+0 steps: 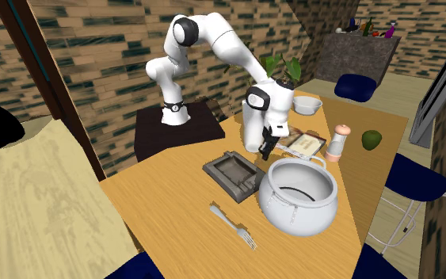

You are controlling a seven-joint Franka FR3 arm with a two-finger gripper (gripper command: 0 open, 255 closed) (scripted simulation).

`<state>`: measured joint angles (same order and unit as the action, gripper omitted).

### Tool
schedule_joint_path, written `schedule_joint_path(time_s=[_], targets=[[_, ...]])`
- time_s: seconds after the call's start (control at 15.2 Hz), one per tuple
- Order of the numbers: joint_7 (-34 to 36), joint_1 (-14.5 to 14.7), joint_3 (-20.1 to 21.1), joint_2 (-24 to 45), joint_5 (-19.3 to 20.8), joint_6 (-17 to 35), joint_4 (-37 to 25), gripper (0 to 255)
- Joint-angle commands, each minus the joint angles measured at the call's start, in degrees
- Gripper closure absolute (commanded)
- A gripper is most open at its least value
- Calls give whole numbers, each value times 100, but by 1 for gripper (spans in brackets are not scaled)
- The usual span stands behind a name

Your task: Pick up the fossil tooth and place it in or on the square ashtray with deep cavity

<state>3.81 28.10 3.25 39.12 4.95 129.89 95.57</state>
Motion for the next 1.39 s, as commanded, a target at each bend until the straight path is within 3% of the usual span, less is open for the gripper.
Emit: schedule_joint_path(time_s=[0.0, 0.33, 0.66, 1.32], targets=[[0, 0, 0, 2, 0, 0, 1, 0], [2221, 865, -388, 313, -53, 538, -245, 0], [4384, 1710, -926, 1087, -97, 533, -1340, 0], [4415, 1669, -932, 1597, -120, 769, -1623, 0]])
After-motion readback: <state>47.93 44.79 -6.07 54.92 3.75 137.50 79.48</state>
